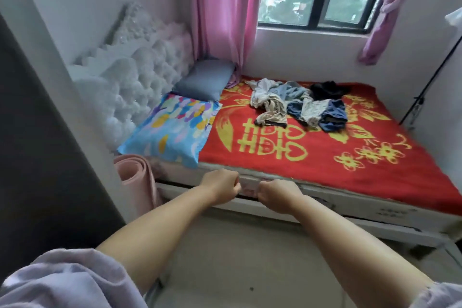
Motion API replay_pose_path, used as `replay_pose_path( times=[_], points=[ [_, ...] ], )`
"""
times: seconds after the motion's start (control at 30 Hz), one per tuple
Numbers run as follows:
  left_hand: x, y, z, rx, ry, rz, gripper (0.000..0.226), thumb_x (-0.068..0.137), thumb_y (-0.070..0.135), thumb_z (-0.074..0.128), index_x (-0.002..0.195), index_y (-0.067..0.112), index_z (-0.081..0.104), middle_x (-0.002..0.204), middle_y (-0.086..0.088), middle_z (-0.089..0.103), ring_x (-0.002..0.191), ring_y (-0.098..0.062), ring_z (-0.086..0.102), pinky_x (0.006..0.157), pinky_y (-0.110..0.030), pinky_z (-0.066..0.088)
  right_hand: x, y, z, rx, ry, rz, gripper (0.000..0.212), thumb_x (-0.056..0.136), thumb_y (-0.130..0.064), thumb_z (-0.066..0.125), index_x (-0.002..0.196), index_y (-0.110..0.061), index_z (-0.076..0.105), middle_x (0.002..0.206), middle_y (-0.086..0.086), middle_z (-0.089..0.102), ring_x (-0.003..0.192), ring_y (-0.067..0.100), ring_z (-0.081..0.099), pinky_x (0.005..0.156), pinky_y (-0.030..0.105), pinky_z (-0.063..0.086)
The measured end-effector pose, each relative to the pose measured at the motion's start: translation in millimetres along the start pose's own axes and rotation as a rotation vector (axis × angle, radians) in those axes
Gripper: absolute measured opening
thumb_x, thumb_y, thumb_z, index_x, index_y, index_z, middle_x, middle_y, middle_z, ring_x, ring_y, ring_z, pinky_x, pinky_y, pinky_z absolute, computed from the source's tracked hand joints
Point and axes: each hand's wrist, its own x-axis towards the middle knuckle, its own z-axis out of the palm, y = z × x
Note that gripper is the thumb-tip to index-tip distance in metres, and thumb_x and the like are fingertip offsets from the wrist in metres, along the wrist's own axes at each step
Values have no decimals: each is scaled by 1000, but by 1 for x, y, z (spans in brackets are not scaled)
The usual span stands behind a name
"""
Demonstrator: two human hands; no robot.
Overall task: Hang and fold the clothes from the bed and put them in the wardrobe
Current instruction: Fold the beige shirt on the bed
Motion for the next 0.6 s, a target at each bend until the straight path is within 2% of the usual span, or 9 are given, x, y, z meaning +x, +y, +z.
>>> replay_pose_path(
  times=[0.13, 0.3, 0.5, 0.6],
  points=[
    [76, 77, 22, 23, -45, 96, 22, 94, 33, 43, 84, 17, 55, 79, 1, 58, 71, -23, 53, 57, -30, 34, -6, 109, 2, -72, -60, 69, 29, 100, -34, 37, 113, -17, 56, 101, 4, 63, 93, 27, 62, 68, 32, 42],
    [157, 141, 36, -23, -97, 98, 25, 96, 28, 41, 96, 13, 61, 89, -3, 65, 77, -25, 60, 59, -31, 42, -7, 216, -3, 33, -68, 199, 33, 101, -39, 37, 121, -18, 53, 110, 4, 65, 96, 26, 62, 74, 34, 47],
    [239, 158, 41, -14, -127, 94, 27, 96, 28, 40, 95, 12, 62, 88, -3, 66, 76, -24, 61, 58, -31, 43, 25, 286, -7, 85, -71, 217, 33, 100, -38, 35, 117, -19, 55, 109, 4, 66, 95, 26, 62, 76, 35, 49],
    [287, 159, 49, -11, -156, 89, 28, 96, 28, 39, 96, 12, 62, 88, -3, 66, 73, -23, 58, 52, -28, 38, 55, 313, -4, 101, -100, 211, 33, 100, -38, 35, 117, -19, 56, 109, 4, 66, 94, 25, 62, 74, 34, 48]
  ],
)
